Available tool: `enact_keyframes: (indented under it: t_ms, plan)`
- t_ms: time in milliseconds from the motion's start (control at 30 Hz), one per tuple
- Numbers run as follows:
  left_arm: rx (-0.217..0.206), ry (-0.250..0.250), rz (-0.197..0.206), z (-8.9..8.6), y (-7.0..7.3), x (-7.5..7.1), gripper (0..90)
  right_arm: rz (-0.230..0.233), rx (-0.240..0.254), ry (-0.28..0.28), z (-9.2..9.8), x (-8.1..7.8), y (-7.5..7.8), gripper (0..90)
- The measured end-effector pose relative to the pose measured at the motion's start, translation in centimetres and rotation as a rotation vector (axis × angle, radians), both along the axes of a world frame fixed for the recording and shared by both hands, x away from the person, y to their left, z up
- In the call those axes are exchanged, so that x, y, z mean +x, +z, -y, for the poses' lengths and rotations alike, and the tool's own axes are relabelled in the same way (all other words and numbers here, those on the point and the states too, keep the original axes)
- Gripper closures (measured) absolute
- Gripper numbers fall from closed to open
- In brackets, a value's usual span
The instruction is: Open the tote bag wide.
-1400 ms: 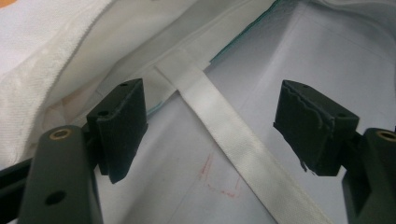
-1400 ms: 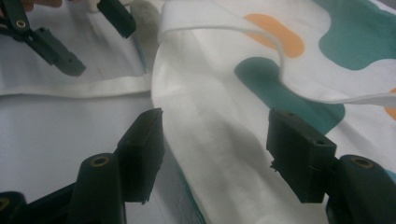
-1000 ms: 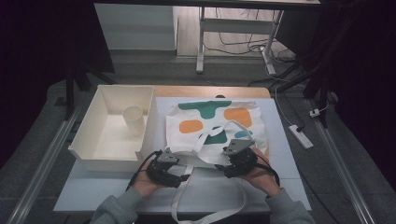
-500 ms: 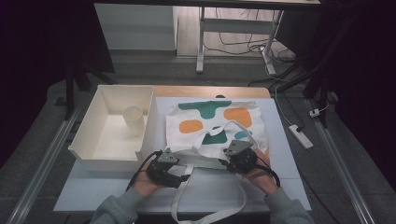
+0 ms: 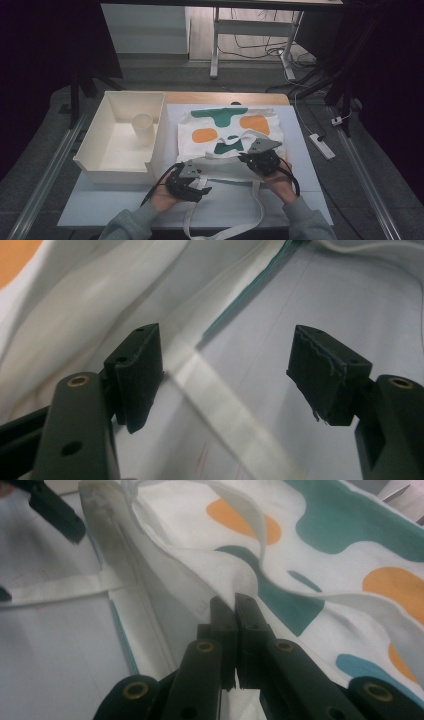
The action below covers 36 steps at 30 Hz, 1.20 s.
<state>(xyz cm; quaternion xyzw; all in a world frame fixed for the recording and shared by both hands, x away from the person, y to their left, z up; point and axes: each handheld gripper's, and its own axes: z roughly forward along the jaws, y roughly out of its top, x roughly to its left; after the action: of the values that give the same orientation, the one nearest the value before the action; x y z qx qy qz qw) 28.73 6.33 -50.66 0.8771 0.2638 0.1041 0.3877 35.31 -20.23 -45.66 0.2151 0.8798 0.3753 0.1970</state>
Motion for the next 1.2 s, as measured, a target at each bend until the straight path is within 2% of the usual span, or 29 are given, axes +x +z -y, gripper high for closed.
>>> enact_keyframes:
  t_ms: [100,200,433,800,1200]
  plan:
    - [0.022,-0.015,0.018,1.1,-0.1,0.4,31.6,-0.013,0.031,-0.010,0.1,0.5,0.2,87.9]
    - [0.062,-0.034,0.043,2.4,-0.2,0.9,31.8,-0.021,0.044,-0.011,0.2,0.8,0.2,87.8]
    - [0.080,-0.053,0.040,4.4,-0.8,2.5,33.8,-0.031,0.058,-0.011,0.4,1.0,0.2,87.8]
    - [0.138,-0.103,0.051,6.1,-1.6,3.3,36.8,-0.046,0.085,-0.022,0.5,1.4,0.3,87.7]
    - [0.153,-0.117,0.061,6.9,-1.9,3.6,37.5,-0.064,0.124,-0.043,0.7,2.1,0.2,87.7]
